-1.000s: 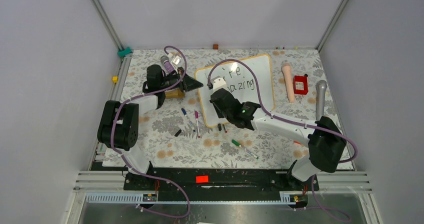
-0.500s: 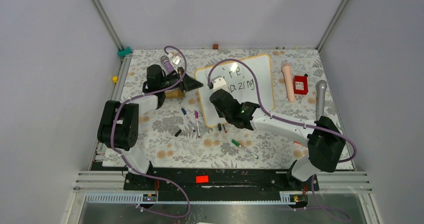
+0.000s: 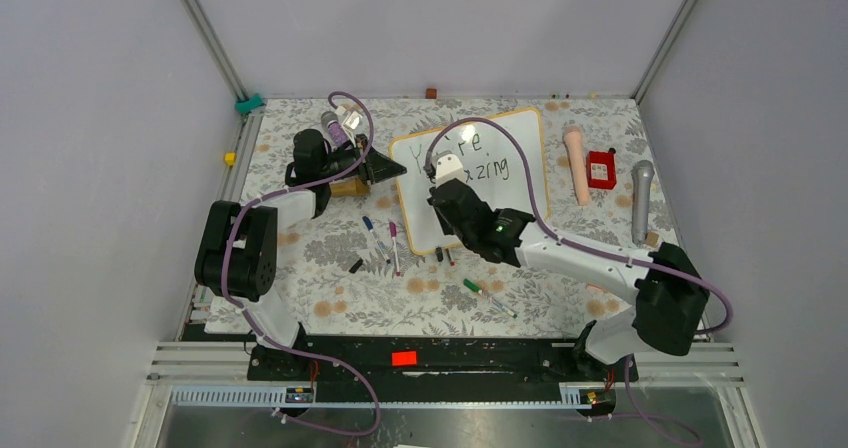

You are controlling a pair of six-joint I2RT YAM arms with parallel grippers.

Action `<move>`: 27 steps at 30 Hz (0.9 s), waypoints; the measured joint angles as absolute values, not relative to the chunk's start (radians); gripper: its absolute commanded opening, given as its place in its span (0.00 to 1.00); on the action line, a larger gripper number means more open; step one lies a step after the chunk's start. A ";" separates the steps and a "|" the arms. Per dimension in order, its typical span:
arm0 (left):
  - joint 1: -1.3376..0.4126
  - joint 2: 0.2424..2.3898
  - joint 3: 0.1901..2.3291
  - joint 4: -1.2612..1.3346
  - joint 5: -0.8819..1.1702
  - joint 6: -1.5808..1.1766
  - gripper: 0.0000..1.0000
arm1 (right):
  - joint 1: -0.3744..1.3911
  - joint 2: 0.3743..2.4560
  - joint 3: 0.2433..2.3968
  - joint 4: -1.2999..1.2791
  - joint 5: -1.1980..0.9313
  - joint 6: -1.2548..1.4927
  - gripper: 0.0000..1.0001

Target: Write a sentence on the whiteboard

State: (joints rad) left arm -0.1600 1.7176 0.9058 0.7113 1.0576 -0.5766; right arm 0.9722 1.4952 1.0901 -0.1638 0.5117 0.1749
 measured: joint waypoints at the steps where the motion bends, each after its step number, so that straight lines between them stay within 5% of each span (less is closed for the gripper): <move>1: -0.160 1.718 0.906 0.712 1.058 -0.577 0.00 | 0.972 1.479 1.082 -0.154 0.506 0.171 0.00; 27: -0.160 1.718 0.906 0.712 1.058 -0.577 0.00 | 0.949 1.510 1.110 -0.102 0.451 0.153 0.00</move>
State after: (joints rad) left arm -0.1600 1.7176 0.9058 0.7116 1.0576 -0.5766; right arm 0.9489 1.5105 1.1103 -0.1024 0.4511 0.1528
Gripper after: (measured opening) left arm 0.066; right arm 0.200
